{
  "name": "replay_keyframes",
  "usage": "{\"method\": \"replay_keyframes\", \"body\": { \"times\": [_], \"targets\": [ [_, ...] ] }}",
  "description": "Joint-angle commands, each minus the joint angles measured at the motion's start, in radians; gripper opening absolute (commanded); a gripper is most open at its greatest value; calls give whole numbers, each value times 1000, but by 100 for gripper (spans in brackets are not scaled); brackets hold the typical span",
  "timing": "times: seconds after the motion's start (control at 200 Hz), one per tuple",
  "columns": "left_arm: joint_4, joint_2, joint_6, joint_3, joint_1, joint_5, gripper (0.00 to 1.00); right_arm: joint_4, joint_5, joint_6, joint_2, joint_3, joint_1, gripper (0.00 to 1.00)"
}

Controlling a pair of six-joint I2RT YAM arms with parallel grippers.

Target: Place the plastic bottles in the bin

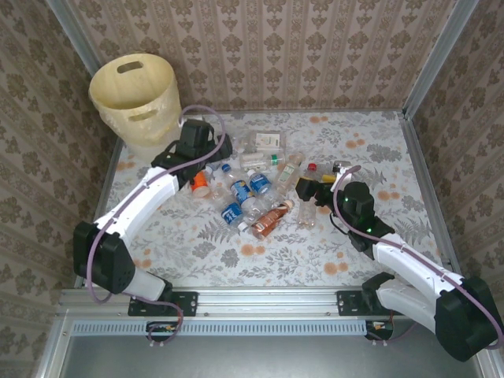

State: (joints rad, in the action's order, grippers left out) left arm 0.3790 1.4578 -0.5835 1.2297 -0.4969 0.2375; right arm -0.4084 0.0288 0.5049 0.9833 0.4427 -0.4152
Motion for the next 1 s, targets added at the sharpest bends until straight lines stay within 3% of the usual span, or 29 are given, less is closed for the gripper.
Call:
{"method": "replay_keyframes", "body": {
  "times": [0.0, 0.11, 0.28, 0.425, 0.995],
  "targets": [
    [20, 2, -98, -68, 10, 43, 100, -31, -26, 12, 3, -10, -4, 100],
    [11, 44, -119, -118, 71, -37, 100, -28, -32, 11, 2, -12, -4, 100],
    [4, 91, -95, -155, 117, -16, 100, -10, -35, 13, -12, -17, -4, 100],
    [13, 167, -38, -136, 169, -81, 98, -8, -49, 12, -22, -25, -4, 100],
    [-35, 316, 58, -112, 239, -186, 87, 15, -80, 17, -38, -36, -4, 100]
  ]
}}
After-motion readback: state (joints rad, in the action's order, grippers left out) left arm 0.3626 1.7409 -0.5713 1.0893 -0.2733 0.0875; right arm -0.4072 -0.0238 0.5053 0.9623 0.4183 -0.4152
